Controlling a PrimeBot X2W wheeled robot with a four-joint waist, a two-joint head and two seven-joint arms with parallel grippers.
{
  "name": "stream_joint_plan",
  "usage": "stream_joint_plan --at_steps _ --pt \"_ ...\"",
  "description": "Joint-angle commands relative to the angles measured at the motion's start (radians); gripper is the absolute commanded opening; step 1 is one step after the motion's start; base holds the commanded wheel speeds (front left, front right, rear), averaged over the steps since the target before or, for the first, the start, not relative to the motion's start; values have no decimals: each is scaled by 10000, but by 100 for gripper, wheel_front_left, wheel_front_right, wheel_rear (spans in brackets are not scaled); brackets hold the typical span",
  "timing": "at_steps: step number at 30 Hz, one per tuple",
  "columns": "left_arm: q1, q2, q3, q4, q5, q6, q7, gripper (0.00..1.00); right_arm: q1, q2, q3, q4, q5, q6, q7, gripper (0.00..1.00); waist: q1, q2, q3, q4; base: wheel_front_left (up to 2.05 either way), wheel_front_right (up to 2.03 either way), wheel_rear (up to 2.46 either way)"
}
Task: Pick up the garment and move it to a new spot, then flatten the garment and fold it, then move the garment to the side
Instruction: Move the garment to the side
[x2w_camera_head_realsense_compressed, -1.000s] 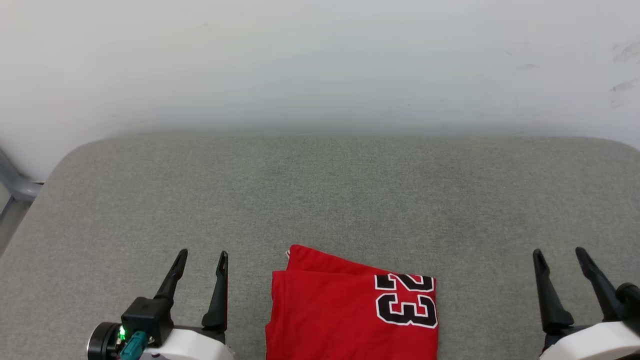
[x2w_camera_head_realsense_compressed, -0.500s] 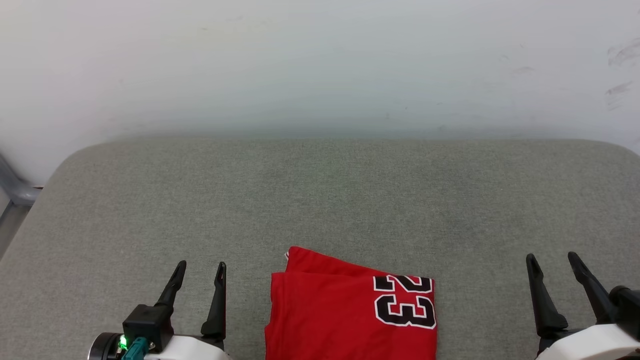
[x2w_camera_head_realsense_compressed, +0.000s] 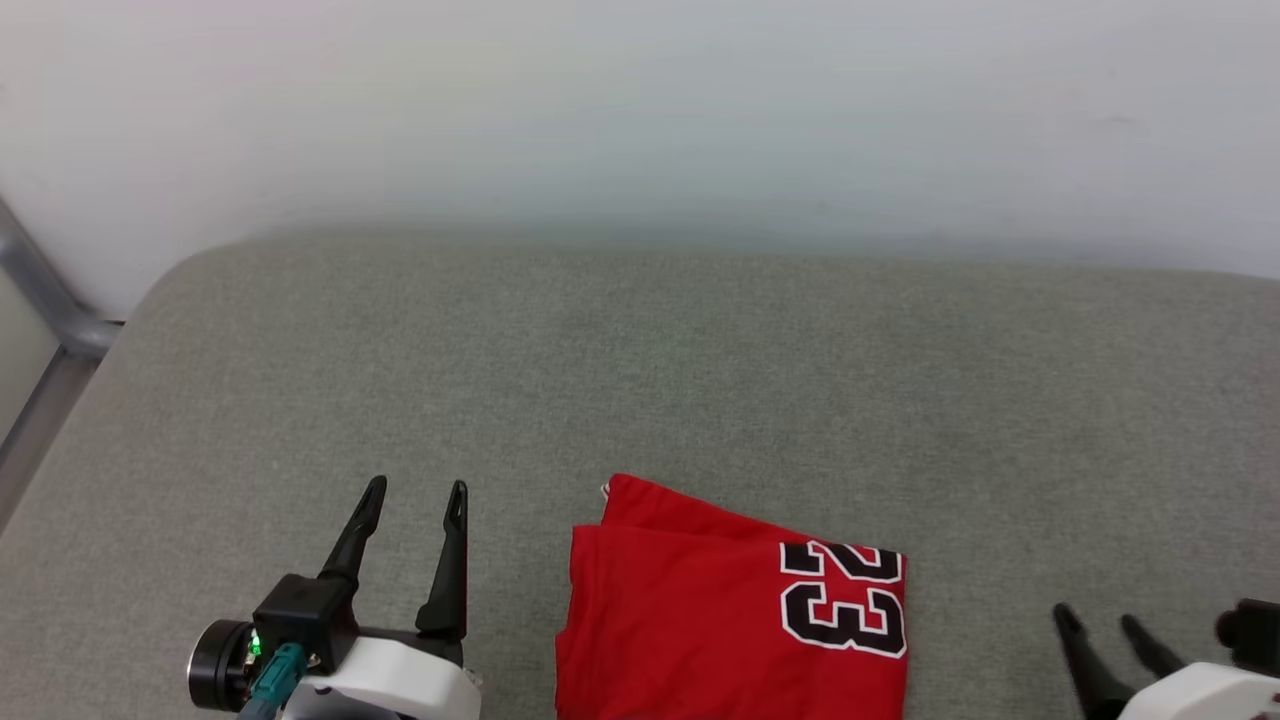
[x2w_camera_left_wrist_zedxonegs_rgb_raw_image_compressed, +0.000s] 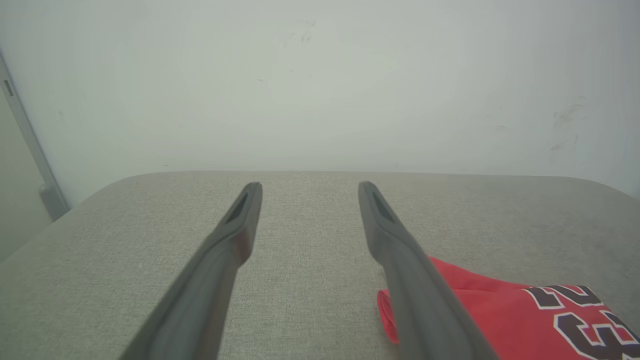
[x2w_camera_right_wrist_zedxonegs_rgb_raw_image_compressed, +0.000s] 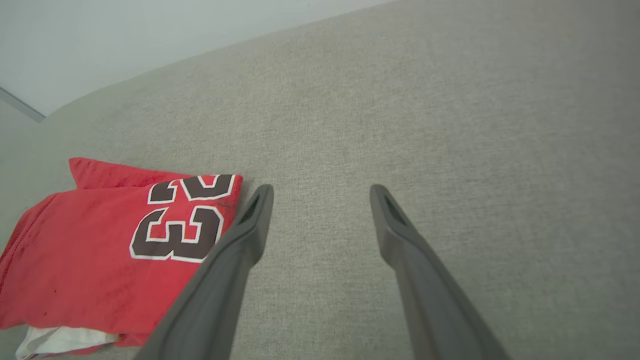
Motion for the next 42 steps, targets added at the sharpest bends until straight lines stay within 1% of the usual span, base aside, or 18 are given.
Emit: stream_joint_plan --at_steps 1,3,6,11,13,16,19,22,23,24,25,26,30,34,36,38,42 --pt "-179 -37 39 -92 92 -46 -20 100 -155 -88 144 95 184 -5 224 100 0 0 238 156 0 0 0" --pt "-258 -122 80 -152 149 -120 -20 100 -368 -127 293 313 514 -5 628 100 0 0 489 264 0 0 0" --pt "-421 -238 129 -156 224 -225 -20 100 -629 -215 818 681 985 -5 1182 100 0 0 850 440 0 0 0" --pt "-679 -415 239 -74 341 -411 -20 100 -1152 -363 1733 1241 1848 -5 1754 100 0 0 1283 710 0 0 0" --pt "-765 -473 282 -44 441 -454 -20 100 -1250 -384 2055 1580 2264 -5 2125 100 0 0 1420 812 0 0 0" --pt "-798 -531 347 40 489 -567 -20 100 -1387 -539 2414 2229 2594 -11 2635 100 0 0 1503 906 0 0 0" --pt "-815 -528 437 107 526 -634 -20 100 -1524 -588 2648 2792 2800 -12 2721 100 0 0 1560 944 0 0 0" --pt "-885 -547 509 131 598 -690 -20 100 -1762 -604 2850 3185 3000 -14 2554 100 0 0 1640 938 0 0 0" --pt "-903 -558 531 135 615 -709 -20 100 -1830 -609 2937 3289 3043 -14 2484 78 0 0 1654 925 0 0 0" --pt "-903 -558 531 135 615 -709 -20 100 -1830 -609 2937 3289 3043 -14 2484 78 0 0 1654 925 0 0 0" --pt "-913 -579 540 144 617 -727 -20 100 -1897 -639 3015 3386 3110 -14 2442 28 0 0 1656 918 0 0 0" --pt "-917 -598 559 154 635 -721 -20 100 -1951 -633 3106 3476 3226 -14 2457 0 0 0 1648 903 0 0 0" --pt "-910 -675 629 225 694 -800 -21 100 -2155 -776 3385 3522 3487 -11 2275 0 0 0 1537 844 0 0 0" --pt "-735 -720 667 279 770 -832 -21 100 -2269 -1060 3594 3340 3543 -11 2084 0 0 0 1277 740 0 0 0" --pt "-588 -689 670 326 834 -783 -21 100 -2318 -1248 3648 3262 3377 -11 2018 0 0 0 1093 596 0 0 0" --pt "-515 -659 664 266 850 -830 -21 100 -2328 -1417 3626 3253 3163 -11 1985 0 0 0 920 403 0 0 0" --pt "-261 -583 632 190 918 -853 -21 100 -2224 -1798 3526 3285 2741 -11 2049 0 0 0 576 -138 0 0 0"
